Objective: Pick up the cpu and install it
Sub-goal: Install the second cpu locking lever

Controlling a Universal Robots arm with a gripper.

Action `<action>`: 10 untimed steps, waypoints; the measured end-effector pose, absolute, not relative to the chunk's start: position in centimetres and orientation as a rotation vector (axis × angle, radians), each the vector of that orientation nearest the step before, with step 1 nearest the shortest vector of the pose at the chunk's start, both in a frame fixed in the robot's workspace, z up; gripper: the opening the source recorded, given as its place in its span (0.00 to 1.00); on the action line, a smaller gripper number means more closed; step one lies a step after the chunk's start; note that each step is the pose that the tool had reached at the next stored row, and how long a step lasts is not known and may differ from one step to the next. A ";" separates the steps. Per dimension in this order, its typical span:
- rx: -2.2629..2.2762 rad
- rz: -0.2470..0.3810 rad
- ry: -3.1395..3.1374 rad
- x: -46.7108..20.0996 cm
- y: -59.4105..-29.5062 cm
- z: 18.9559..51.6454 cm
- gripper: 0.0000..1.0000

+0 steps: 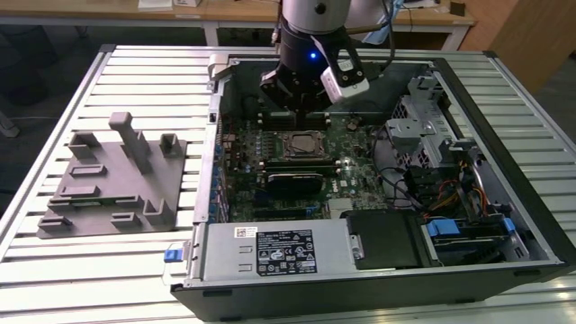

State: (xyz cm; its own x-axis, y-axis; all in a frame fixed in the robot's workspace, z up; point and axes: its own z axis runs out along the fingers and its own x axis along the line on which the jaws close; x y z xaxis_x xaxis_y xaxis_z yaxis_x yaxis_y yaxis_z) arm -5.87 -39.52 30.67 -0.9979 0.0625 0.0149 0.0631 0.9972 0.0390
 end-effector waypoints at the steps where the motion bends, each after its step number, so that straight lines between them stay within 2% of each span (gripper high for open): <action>1: -0.098 -0.062 -3.126 -5.8 -39.5 30.6 0.11; 10: -0.098 -0.062 -3.126 -5.7 -39.5 30.3 0.11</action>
